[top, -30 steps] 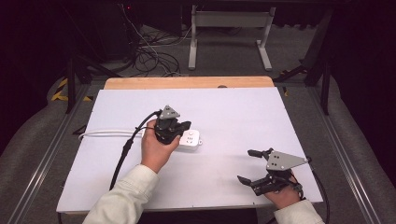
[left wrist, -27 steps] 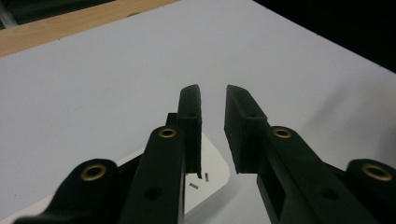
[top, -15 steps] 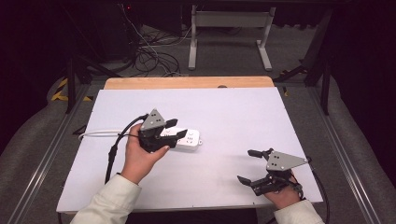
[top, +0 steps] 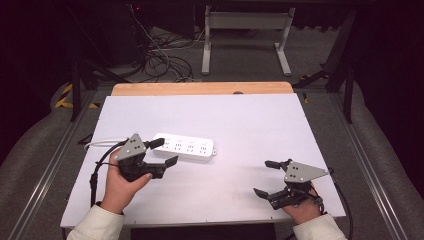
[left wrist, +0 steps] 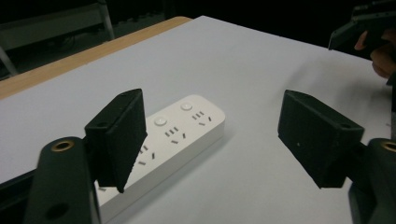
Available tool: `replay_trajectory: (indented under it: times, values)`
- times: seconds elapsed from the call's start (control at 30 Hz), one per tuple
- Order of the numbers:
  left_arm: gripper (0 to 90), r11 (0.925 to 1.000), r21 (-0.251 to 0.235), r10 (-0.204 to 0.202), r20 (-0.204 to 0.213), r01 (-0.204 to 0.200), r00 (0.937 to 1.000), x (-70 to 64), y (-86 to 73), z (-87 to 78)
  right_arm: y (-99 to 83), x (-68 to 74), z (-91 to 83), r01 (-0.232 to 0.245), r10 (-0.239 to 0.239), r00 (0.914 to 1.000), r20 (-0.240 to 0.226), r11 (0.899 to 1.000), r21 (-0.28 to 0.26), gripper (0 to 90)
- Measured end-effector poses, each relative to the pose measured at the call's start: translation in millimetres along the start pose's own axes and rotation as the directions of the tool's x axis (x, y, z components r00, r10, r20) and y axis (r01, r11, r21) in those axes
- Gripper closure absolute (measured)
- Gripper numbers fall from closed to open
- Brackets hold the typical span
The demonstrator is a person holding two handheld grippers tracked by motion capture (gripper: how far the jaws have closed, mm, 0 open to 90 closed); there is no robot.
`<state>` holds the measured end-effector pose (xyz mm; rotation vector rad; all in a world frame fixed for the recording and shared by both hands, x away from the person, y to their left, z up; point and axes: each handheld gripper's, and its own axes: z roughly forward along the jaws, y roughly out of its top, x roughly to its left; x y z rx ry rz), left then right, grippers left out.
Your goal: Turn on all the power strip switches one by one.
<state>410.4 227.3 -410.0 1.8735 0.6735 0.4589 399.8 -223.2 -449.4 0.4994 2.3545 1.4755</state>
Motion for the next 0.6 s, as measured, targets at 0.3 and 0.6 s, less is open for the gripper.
replay_trajectory:
  times: [0.3, 0.6]
  values:
    - [14.6, 0.9973, 0.021, 0.069, 0.013, -0.070, 0.9975, 4.8, -45.6, -26.4, 0.0, -0.2, -1.5, -0.004, 0.004, 1.0000, -0.002, 1.000, -0.007, 8.7]
    - [12.3, 0.9993, 0.017, 0.035, -0.088, -0.033, 0.9955, 8.1, -84.8, -46.0, 0.1, -0.8, -1.4, -0.010, 0.010, 0.9999, -0.007, 1.000, -0.011, 8.7]
